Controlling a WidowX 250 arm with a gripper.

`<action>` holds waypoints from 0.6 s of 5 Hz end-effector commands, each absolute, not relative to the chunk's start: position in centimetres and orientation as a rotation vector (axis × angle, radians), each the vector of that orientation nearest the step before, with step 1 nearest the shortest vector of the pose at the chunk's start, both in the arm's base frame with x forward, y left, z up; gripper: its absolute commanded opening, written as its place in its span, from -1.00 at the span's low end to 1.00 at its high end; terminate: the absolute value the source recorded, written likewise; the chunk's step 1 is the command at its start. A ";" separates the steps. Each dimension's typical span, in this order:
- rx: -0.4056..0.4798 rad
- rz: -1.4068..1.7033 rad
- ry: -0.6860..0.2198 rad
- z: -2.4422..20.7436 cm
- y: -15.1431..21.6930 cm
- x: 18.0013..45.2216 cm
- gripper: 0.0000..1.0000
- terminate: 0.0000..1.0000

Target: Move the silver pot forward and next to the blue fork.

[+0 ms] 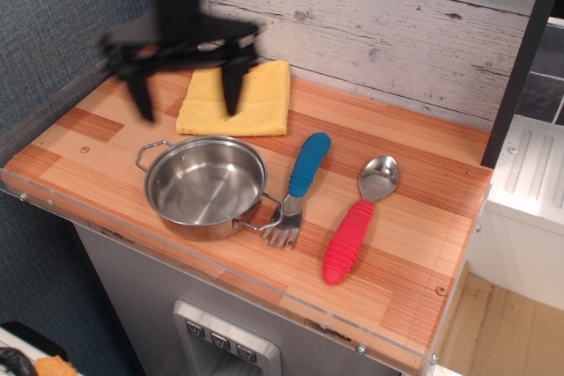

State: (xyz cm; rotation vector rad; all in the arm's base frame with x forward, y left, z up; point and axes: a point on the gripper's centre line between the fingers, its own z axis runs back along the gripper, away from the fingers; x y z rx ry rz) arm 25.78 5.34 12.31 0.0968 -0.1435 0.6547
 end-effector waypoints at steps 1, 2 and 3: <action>0.102 0.464 -0.185 14.6 2.1 28.0 1.00 -1.00; 0.058 0.420 -0.157 14.7 1.5 28.1 1.00 -1.00; 0.086 0.325 -0.173 14.8 -1.1 27.7 1.00 -1.00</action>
